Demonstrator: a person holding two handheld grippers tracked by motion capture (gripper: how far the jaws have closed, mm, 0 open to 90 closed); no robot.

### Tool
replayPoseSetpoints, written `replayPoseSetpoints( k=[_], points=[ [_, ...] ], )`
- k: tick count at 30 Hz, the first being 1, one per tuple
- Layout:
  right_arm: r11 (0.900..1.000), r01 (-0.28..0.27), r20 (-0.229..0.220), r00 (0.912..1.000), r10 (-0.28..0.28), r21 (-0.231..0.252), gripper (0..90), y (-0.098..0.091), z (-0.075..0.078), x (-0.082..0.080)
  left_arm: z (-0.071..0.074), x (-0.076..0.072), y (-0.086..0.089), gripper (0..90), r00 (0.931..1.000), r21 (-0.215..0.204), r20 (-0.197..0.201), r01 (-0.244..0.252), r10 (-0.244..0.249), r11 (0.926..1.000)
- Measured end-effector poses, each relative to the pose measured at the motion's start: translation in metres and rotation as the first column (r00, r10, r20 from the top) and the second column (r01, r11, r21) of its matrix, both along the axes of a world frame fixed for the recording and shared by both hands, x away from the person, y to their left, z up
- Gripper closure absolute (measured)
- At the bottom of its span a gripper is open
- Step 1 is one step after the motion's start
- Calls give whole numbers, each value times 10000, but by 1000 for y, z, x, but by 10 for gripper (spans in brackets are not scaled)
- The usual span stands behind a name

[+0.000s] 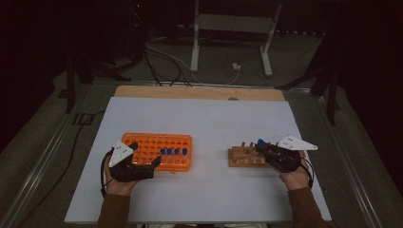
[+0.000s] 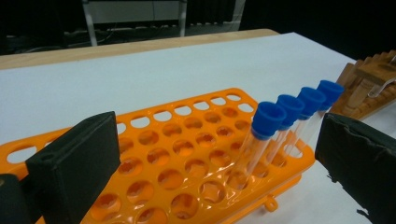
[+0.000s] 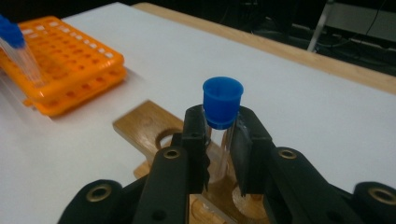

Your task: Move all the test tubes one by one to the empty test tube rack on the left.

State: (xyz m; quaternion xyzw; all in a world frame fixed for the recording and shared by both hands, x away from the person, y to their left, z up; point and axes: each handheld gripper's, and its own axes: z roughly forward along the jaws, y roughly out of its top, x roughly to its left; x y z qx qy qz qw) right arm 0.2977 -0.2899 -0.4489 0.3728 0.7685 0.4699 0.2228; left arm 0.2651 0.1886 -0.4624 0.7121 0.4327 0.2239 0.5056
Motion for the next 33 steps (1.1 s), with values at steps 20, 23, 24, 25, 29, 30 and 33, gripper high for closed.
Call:
replayPoseSetpoints(
  k=[20, 23, 24, 25, 29, 30, 33],
  points=[
    [9965, -722, 856, 9940, 685, 417, 765, 16, 53, -18, 35, -4, -33, 54, 9924, -103, 694, 1021, -1012, 9947],
    [9926, -1122, 749, 9913, 1086, 456, 764, 31, 54, -19, 40, -4, -45, 72, 9876, -78, 796, 1363, -1353, 9906],
    [9907, -1273, 733, 9896, 1236, 485, 764, 35, 55, -19, 41, -4, -50, 77, 9859, -109, 808, 1480, -1467, 9889],
    [9885, -1401, 669, 9884, 1362, 570, 764, 40, 55, -19, 43, -4, -54, 95, 9833, -129, 820, 1641, -1625, 9864],
    [9793, -1878, 521, 9815, 1841, 762, 764, 59, 56, -17, 46, -3, -74, 180, 9701, -116, 798, 2308, -2292, 9729],
    [9772, -1966, 485, 9800, 1932, 798, 764, 64, 56, -17, 46, -3, -80, 198, 9666, -54, 781, 2452, -2440, 9695],
    [9695, -2284, 378, 9734, 2259, 885, 764, 78, 56, -15, 44, -1, -97, 238, 9567, 31, 691, 2833, -2829, 9590]
  ],
)
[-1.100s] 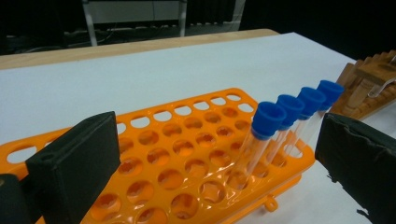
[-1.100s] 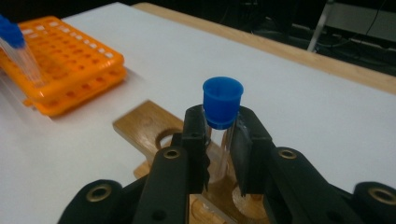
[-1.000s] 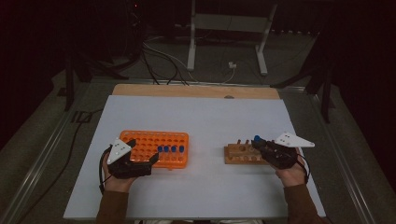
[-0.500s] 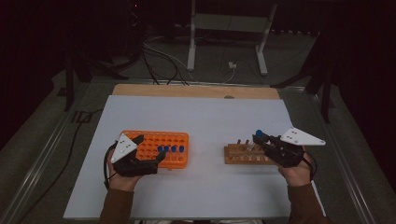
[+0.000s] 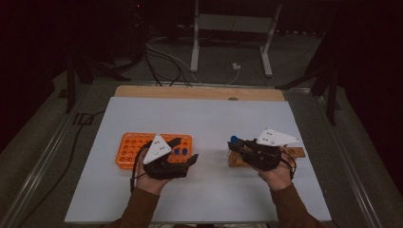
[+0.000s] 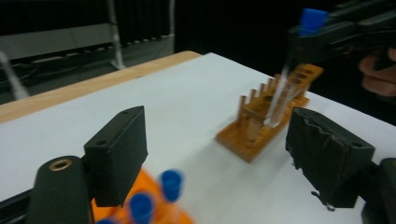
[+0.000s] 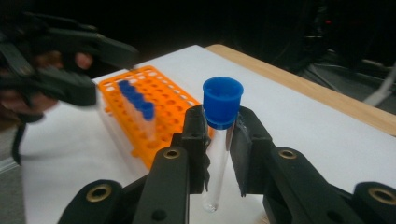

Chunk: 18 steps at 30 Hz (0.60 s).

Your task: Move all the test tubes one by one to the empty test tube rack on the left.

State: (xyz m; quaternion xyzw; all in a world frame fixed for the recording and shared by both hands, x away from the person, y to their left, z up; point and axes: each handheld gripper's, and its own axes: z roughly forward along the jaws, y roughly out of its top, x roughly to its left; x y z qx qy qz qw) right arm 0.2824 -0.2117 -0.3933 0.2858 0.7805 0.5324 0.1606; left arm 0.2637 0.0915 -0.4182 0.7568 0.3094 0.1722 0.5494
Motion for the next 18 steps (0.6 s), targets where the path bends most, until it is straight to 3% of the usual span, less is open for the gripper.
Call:
replayPoseSetpoints(
  k=[5, 10, 18],
  points=[
    [9989, -469, -105, 9988, 469, 43, 764, 20, -1, -1, -7, 3, -22, 364, 9989, 223, -101, 464, -462, 9987],
    [9967, -812, -146, 9966, 812, 11, 764, 33, -1, -2, -13, 5, -33, 548, 9966, 435, -89, 825, -822, 9956],
    [9940, -1083, -456, 9930, 1089, 148, 764, 41, -6, -2, -16, 5, -37, 654, 9918, 472, -59, 1275, -1273, 9907]
  ],
)
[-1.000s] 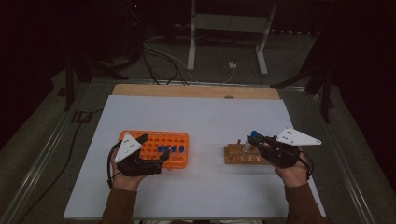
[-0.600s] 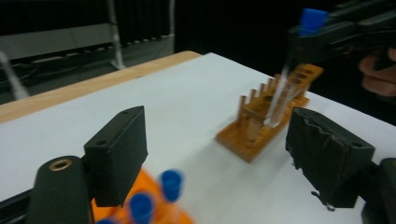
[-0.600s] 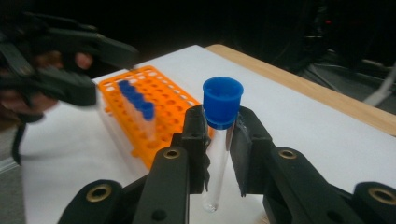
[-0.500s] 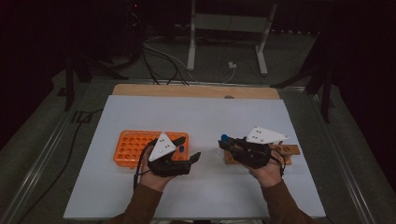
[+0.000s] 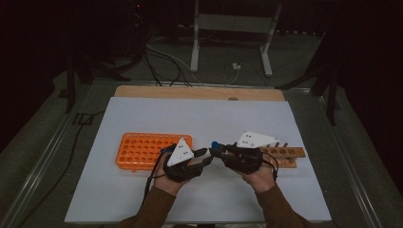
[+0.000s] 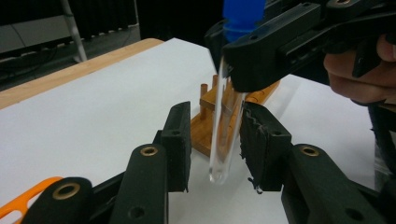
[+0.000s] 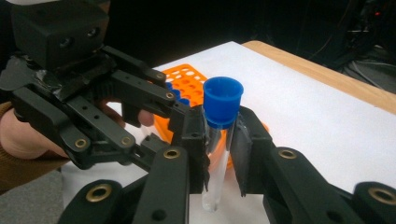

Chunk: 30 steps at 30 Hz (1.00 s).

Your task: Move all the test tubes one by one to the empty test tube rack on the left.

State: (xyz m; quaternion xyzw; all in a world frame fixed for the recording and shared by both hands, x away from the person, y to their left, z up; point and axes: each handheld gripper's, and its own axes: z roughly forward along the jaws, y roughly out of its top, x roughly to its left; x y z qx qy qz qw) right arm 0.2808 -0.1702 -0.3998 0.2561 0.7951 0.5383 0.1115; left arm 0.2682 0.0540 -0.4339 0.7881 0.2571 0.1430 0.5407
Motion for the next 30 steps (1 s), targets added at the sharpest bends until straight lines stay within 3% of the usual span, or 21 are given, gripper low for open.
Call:
replayPoseSetpoints(
  k=[8, 12, 20, 25, 30],
  points=[
    [9997, -222, -63, 9997, 222, -72, 764, 7, -3, -1, -2, 1, -2, 773, 9996, 128, -7, 278, -278, 9995],
    [9995, -311, -159, 9994, 310, -28, 743, 6, -3, 0, -3, 1, -1, 779, 9996, 144, -32, 290, -290, 9995],
    [9985, -173, -200, 9996, 184, 528, 452, -16, -3, 3, -3, 2, 13, 779, 9998, 12, -140, -143, 143, 9999],
    [9971, 742, -72, 9972, -741, 166, 208, -33, -7, 4, 0, -1, 28, 779, 9990, -107, -83, -443, 442, 9990],
    [9845, 1735, 81, 9848, -1734, -237, 107, -53, -17, 5, 2, -4, 46, 779, 9972, -163, -57, -750, 750, 9970]
  ],
)
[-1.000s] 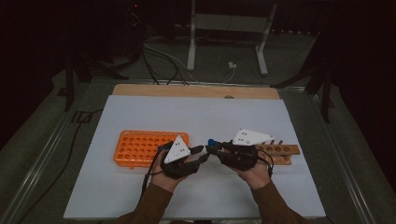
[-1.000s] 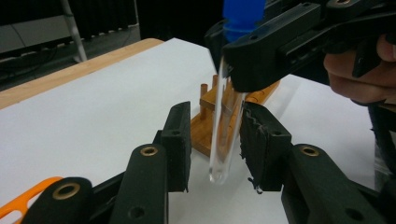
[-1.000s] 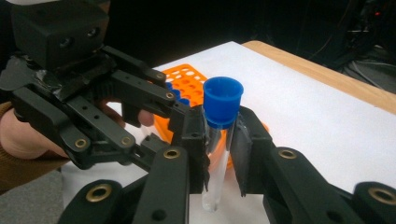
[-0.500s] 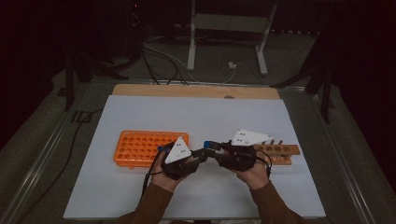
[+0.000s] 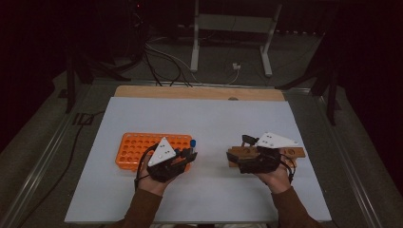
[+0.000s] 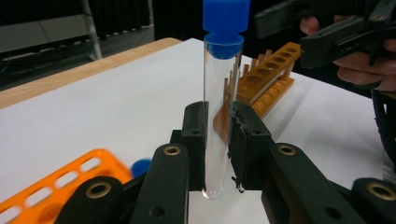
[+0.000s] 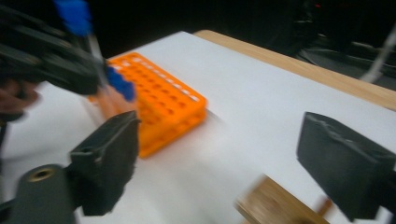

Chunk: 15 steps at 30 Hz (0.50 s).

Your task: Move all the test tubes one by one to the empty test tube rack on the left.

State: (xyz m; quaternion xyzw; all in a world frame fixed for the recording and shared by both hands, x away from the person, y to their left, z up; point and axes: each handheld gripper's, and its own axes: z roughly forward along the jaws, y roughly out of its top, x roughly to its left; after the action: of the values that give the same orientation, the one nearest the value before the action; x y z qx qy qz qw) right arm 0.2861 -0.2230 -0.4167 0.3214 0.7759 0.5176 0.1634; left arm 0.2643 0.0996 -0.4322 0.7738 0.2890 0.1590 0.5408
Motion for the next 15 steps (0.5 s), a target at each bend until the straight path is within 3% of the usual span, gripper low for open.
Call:
replayPoseSetpoints(
  k=[6, 15],
  points=[
    [9969, 779, -157, 9968, -780, -121, 48, -27, -11, 2, 2, -4, 22, 779, 9994, -172, 22, -357, 357, 9992],
    [9899, 1412, -173, 9898, -1415, -146, 39, -54, -18, -1, 4, -11, 55, 778, 9959, -413, 180, -879, 887, 9953]
  ],
)
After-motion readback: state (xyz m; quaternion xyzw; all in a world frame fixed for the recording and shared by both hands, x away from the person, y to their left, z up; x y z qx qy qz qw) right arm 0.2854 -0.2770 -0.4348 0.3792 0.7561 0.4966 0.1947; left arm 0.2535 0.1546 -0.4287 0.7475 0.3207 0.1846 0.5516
